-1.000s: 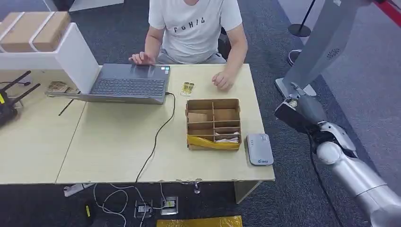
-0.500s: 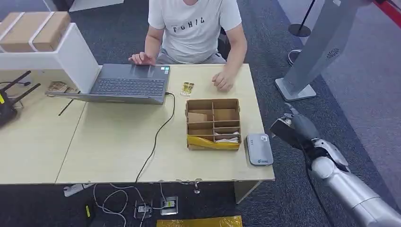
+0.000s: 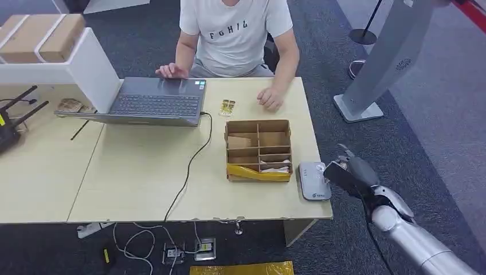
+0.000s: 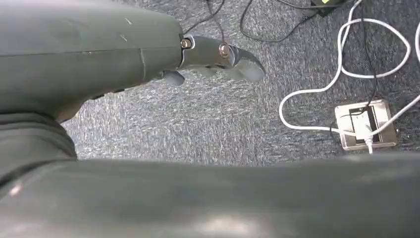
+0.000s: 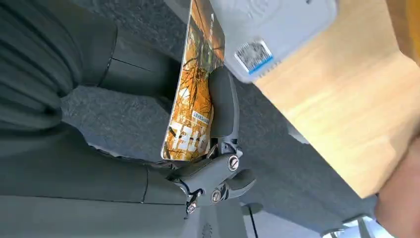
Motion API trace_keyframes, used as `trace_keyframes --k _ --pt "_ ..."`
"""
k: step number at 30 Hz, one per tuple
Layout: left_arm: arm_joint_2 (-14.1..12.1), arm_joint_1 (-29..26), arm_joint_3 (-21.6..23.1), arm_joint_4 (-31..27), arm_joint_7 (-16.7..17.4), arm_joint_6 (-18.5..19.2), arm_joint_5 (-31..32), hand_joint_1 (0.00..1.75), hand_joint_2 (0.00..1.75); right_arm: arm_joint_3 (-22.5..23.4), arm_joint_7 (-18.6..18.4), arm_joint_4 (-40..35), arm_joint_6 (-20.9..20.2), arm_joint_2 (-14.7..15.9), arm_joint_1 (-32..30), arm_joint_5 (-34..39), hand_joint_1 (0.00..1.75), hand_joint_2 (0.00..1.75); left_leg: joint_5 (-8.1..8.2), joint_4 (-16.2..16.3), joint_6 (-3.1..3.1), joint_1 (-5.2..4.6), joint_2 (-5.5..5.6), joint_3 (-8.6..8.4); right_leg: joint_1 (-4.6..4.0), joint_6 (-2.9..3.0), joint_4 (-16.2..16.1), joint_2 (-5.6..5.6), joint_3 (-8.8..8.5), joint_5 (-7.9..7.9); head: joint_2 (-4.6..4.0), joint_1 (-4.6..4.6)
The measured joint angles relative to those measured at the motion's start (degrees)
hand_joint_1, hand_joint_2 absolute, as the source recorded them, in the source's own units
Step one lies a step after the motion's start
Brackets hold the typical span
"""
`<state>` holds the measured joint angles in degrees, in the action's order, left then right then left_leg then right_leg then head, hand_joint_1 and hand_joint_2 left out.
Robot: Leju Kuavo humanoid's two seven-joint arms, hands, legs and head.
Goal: Pass the card to the sensor for recognition and then transmit it.
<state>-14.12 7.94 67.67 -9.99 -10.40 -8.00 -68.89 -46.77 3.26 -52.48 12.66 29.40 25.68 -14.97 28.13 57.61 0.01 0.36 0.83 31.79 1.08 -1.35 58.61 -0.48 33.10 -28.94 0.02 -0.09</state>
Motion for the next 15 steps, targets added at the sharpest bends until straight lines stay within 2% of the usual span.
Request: trace_keyframes --k 11,15 --pt "0.0 0.0 0.0 0.0 0.0 0.0 0.0 0.0 0.0 -0.1 0.1 0.5 0.2 -0.4 0.0 0.0 1.75 1.75 0.0 0.0 0.0 0.0 -0.04 -0.02 0.0 0.0 0.0 0.04 0.0 0.0 0.0 -0.02" --pt "0.0 0.0 0.0 0.0 0.0 0.3 0.1 0.0 0.0 -0.5 0.8 1.7 0.3 -1.4 0.0 0.0 1.75 1.75 0.0 0.0 0.0 0.01 -0.05 -0.04 -0.01 0.0 0.0 0.06 -0.02 0.0 0.0 -0.02"
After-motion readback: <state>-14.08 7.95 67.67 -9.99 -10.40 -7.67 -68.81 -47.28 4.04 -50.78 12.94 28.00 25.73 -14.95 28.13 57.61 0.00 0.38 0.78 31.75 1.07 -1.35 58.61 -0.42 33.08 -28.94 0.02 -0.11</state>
